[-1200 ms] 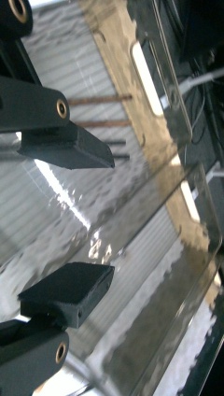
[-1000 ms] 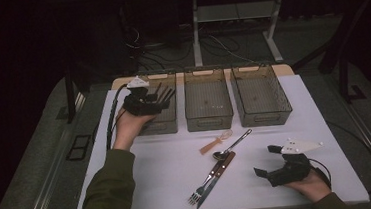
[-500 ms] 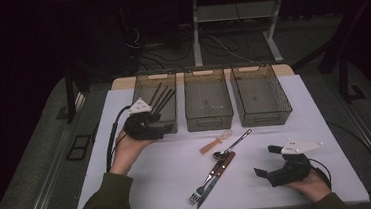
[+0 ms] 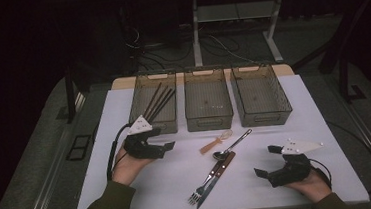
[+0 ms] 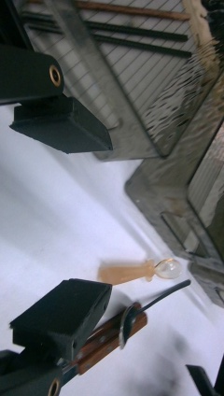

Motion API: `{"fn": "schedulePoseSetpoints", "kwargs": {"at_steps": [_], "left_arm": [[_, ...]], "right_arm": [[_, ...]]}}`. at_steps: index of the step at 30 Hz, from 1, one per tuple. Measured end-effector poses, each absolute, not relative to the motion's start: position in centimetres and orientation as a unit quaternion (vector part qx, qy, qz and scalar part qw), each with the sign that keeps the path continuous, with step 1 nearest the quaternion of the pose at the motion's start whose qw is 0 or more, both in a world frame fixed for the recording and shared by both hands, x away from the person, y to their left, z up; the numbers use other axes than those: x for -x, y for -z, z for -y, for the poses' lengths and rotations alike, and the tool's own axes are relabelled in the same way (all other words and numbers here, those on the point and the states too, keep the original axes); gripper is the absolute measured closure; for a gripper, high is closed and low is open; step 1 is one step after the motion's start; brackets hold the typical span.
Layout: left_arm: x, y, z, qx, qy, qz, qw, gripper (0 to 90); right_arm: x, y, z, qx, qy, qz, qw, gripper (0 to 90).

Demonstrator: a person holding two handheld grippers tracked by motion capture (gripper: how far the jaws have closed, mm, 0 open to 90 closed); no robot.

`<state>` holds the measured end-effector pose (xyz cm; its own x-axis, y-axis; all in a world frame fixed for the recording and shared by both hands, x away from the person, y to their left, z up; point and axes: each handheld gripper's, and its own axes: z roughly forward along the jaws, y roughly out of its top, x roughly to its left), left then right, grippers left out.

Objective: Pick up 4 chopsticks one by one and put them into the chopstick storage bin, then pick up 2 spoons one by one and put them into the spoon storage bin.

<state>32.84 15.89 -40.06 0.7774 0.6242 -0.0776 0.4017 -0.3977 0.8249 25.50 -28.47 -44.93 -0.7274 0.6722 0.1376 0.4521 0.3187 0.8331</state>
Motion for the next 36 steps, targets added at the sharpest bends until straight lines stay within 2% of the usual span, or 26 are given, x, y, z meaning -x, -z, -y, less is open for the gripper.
{"fn": "schedulePoseSetpoints", "kwargs": {"at_steps": [17, 26, 31, 34, 36], "left_arm": [[-29.2, 42.7, -16.2, -0.840, -0.097, -0.299, 0.441, 18.6], [-27.7, 43.6, -16.4, -0.831, -0.088, -0.301, 0.460, 13.1], [-27.9, 43.8, -16.1, -0.834, -0.089, -0.295, 0.458, 5.8], [-28.0, 44.0, -15.9, -0.838, -0.085, -0.292, 0.453, 0.3], [-28.1, 44.1, -15.9, -0.840, -0.080, -0.290, 0.452, 0.0]], "right_arm": [[-25.6, 44.9, 28.4, -0.349, -0.465, -0.805, 0.120, 1.6], [-26.0, 44.5, 28.3, -0.350, -0.463, -0.805, 0.122, 1.6], [-26.5, 44.0, 28.2, -0.351, -0.464, -0.805, 0.116, 1.8], [-26.9, 43.7, 28.2, -0.349, -0.471, -0.803, 0.107, 14.2], [-27.4, 43.5, 28.1, -0.350, -0.469, -0.804, 0.107, 15.4]]}}
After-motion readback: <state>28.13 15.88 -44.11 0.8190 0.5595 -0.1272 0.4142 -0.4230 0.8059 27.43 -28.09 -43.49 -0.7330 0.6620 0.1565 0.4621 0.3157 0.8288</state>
